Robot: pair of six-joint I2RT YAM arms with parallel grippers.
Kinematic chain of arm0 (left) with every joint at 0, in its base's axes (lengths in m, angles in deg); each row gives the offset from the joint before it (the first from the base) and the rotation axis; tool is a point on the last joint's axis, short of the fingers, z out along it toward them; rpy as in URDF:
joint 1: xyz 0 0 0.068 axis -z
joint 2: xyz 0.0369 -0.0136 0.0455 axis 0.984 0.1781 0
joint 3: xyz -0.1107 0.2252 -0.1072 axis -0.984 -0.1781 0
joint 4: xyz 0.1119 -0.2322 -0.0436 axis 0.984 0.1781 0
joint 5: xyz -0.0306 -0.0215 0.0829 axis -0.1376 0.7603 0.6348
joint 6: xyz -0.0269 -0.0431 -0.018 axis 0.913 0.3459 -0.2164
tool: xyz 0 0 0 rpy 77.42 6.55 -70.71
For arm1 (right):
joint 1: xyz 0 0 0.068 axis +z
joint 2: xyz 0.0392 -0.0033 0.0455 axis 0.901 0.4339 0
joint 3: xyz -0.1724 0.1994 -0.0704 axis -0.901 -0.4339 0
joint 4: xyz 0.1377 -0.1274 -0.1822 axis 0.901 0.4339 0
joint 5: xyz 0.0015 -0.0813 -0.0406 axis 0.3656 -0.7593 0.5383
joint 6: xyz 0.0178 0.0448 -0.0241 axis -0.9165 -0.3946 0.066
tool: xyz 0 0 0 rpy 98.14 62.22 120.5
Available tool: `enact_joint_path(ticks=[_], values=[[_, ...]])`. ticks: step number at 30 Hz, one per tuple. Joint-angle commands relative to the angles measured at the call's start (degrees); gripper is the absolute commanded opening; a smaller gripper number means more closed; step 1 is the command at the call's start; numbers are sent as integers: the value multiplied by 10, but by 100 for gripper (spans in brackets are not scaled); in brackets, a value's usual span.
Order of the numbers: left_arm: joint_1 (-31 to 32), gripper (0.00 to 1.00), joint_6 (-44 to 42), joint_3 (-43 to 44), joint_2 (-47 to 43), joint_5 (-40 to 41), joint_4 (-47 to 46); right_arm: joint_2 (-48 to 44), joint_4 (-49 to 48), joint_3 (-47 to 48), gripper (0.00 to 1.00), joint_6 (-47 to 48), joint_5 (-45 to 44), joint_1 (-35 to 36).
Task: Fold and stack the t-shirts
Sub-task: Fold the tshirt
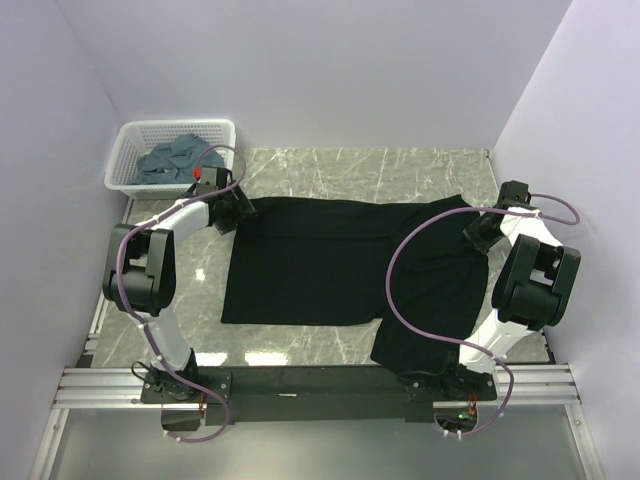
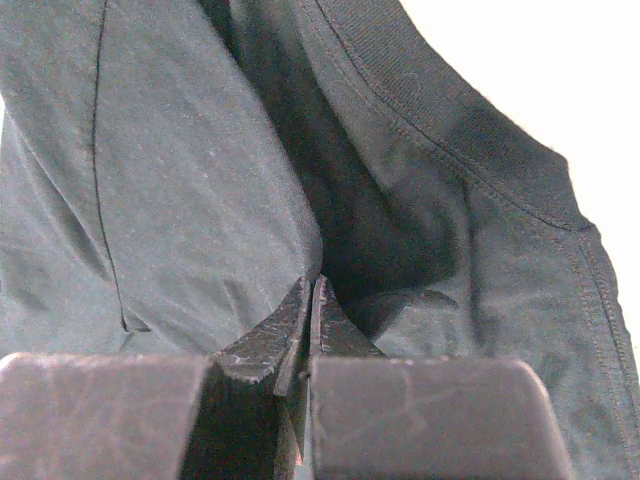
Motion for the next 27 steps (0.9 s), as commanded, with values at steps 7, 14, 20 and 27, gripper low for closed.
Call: enact_joint_path(ticks=[7,14,20,27], values=[[5,70,-50,3,18,7,-45,-29,3,11,0,-12,-2,3],[10,64,-75,-6,27,11,-61,-31,4,11,0,-12,-4,3],[15,64,-116,-10,22,15,-69,-34,4,9,0,-12,-5,3],[25,64,-138,-21,22,15,-69,-35,5,9,0,-12,-4,3]])
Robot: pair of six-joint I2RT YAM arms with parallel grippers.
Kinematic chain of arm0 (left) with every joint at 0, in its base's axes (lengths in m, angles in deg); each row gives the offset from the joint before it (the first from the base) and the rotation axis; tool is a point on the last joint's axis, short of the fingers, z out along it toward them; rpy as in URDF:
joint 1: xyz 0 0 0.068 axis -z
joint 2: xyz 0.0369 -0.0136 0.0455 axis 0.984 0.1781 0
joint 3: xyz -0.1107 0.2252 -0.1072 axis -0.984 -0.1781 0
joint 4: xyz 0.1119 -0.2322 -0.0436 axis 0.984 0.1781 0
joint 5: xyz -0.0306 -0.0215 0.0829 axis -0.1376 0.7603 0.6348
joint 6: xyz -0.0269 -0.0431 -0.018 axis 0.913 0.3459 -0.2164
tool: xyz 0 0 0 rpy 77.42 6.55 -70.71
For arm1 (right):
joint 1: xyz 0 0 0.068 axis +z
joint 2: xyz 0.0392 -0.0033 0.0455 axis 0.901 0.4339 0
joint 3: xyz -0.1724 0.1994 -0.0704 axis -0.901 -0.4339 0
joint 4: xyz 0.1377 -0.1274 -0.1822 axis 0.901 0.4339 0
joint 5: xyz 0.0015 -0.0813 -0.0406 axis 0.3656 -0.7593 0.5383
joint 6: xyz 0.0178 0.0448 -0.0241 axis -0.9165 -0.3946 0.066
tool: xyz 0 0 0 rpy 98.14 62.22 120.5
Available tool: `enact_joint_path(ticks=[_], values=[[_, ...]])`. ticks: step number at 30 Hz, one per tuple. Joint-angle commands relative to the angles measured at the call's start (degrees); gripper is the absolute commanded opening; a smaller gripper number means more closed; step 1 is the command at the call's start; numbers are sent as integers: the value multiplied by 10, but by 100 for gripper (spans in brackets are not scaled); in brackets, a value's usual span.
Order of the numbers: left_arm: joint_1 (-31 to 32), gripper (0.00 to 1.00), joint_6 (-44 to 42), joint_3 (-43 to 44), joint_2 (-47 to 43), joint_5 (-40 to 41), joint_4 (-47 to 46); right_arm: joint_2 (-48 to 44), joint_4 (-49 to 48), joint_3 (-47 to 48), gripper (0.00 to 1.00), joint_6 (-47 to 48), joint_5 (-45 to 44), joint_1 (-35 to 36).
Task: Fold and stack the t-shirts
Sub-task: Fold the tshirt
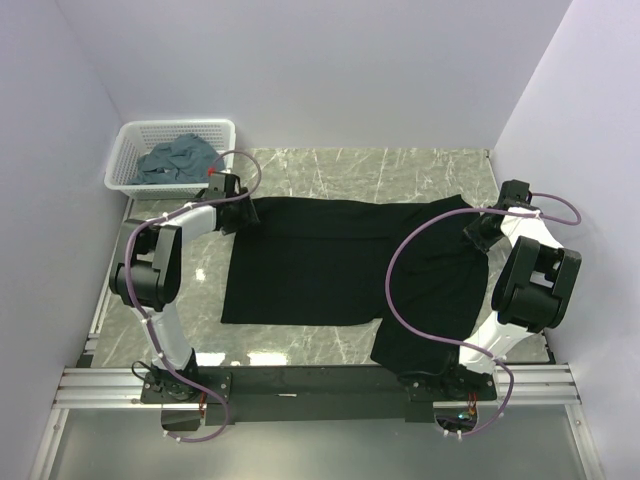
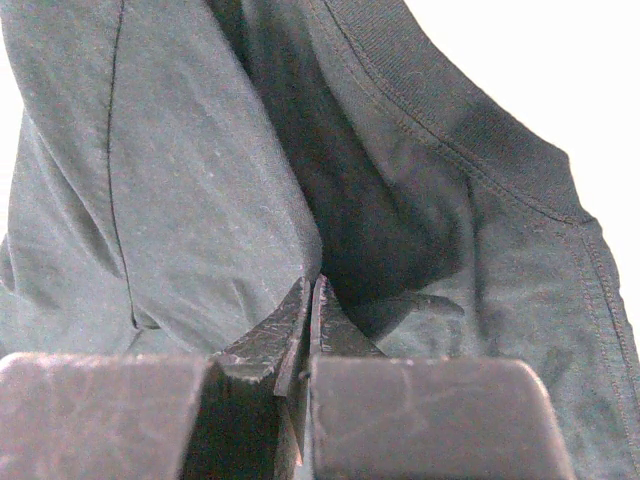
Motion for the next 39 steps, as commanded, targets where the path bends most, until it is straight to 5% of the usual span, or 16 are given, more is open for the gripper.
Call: enact_joint_path(ticks=[1,4,8,15,32,39], values=[[7,63,-29,-1,-4,4,-14,-25,4,9,0,-5,-5,2],[8,60,-33,3,-3,4,-10,-26,6,11,0,-6,-5,3],[8,38,-29,13,-4,4,-2,-28,10,17,0,-6,-8,3],[0,15,-22,94,14,5,42,-16,30,80,0,-13,-12,3],[-59,13,37,301,115,-99,81,141,72,389,0,-21,61,-5],[-63,14,32,364,155,-106,71,190,48,437,0,-28,81,-6]])
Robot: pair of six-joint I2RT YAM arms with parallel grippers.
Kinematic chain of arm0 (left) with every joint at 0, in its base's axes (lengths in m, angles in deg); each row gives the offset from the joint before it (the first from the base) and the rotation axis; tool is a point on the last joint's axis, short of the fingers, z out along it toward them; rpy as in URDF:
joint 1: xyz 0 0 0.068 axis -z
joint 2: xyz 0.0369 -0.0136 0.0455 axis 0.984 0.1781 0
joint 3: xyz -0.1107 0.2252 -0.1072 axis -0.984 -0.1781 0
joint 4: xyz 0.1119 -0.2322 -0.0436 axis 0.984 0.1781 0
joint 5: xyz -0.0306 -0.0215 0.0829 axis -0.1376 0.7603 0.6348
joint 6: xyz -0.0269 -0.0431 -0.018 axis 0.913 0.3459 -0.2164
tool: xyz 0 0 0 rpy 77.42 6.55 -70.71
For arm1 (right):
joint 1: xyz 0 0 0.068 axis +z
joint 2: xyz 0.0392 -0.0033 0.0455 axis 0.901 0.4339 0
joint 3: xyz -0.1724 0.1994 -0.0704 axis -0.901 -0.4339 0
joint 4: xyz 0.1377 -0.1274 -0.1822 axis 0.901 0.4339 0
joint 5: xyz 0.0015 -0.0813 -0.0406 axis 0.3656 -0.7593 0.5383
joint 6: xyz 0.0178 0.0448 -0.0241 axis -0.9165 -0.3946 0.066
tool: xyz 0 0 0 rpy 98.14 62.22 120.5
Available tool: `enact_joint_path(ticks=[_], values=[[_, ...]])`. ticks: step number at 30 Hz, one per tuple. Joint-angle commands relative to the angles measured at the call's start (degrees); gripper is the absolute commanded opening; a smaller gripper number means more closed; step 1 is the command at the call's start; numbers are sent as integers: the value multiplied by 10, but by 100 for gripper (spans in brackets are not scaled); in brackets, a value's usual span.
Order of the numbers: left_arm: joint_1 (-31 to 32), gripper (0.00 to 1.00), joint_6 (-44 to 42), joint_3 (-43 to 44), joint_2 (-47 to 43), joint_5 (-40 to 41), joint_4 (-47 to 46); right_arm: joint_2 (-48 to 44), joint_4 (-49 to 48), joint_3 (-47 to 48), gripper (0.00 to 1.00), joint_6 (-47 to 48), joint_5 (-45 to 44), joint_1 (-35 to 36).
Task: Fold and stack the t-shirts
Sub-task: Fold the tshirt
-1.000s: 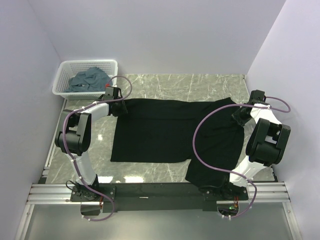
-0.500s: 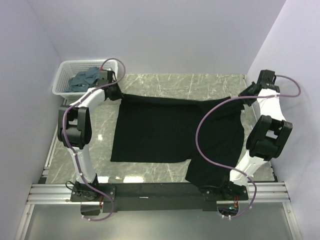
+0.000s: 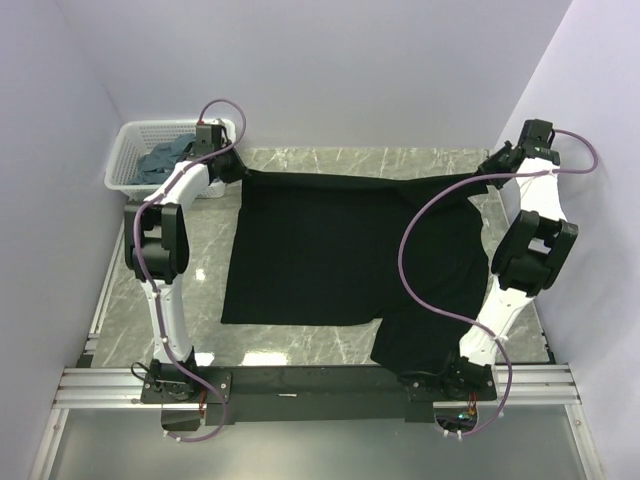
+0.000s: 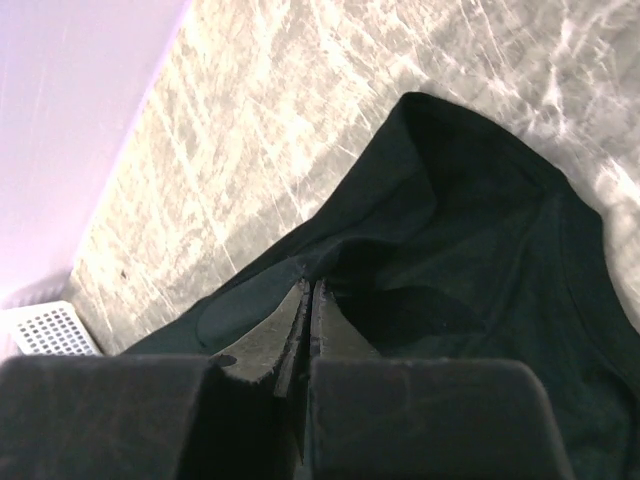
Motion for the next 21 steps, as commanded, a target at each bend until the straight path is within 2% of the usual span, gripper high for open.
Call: enact_joint_path(ticks=[1,7,13,21], values=[[-8,14,4,42,13,-9,-24,13,-25,34,0,-10,16,-5],[-11,14,-2,73,42,2,-22,9,-88,17,0,-22,26,-10],[-17,14,-4,85,53,11,-25,-9,-139,-6,0,-37,-3,-15],[-30,14,-6,114,65,8,-24,6,-154,6,0,-42,7,-22]])
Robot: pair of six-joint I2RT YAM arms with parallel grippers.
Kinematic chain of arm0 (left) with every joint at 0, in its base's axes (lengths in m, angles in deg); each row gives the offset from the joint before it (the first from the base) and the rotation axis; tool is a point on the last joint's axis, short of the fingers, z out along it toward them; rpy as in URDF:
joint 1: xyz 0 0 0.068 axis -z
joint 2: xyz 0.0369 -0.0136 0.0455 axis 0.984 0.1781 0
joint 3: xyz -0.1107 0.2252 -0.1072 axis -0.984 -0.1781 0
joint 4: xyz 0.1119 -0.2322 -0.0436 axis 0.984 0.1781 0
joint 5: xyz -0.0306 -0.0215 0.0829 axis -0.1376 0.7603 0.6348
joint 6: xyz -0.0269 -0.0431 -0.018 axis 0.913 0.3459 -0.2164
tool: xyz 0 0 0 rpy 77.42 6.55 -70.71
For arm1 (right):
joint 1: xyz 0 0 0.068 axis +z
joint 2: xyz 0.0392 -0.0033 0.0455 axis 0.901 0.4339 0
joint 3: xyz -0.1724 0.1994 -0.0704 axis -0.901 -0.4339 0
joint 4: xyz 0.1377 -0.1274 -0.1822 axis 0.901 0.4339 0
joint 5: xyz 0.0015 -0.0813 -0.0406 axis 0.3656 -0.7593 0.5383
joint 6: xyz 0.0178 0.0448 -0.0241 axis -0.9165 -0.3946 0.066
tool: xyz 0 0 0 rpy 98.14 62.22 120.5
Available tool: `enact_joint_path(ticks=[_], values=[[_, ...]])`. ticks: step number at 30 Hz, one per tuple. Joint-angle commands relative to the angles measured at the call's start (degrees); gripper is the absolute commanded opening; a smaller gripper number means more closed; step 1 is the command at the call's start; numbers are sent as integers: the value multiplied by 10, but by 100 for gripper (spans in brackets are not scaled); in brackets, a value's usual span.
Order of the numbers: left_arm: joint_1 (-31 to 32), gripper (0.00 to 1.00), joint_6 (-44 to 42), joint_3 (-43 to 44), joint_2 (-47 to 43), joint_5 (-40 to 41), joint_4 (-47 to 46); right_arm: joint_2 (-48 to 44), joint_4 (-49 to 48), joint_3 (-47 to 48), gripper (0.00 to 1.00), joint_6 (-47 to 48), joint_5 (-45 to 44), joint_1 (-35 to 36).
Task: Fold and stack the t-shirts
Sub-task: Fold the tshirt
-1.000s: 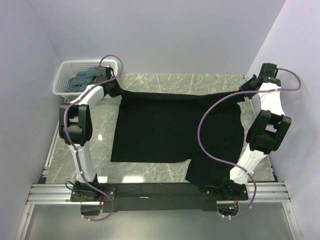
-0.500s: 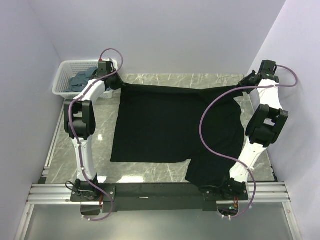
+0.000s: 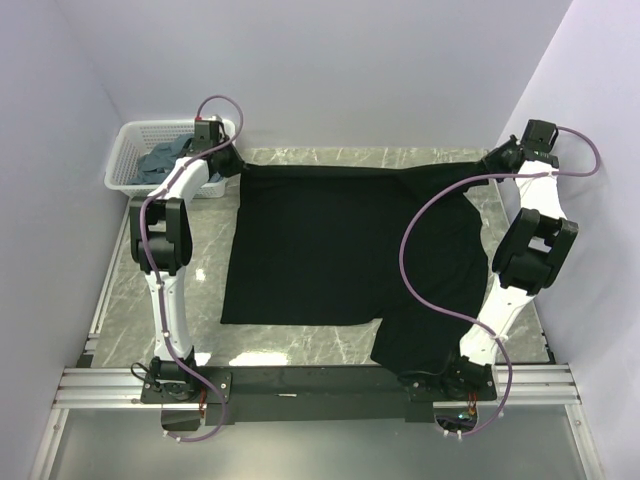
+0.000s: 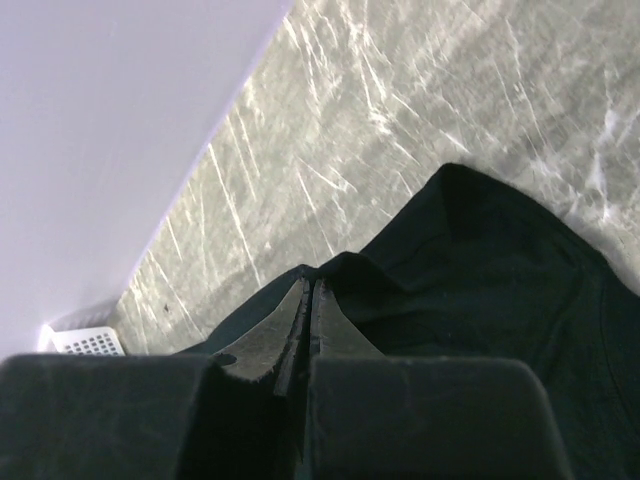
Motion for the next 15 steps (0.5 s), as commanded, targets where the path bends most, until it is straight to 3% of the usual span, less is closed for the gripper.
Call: enact_joint_path(ticks=[1,15], values=[[-16,14,-6,43,-2,12,-23,-15,-44,18,0,-4,-11,-14],[-16,14,-19,61,17,17,-35,-7,-71,13,0,-7,-9,-14]])
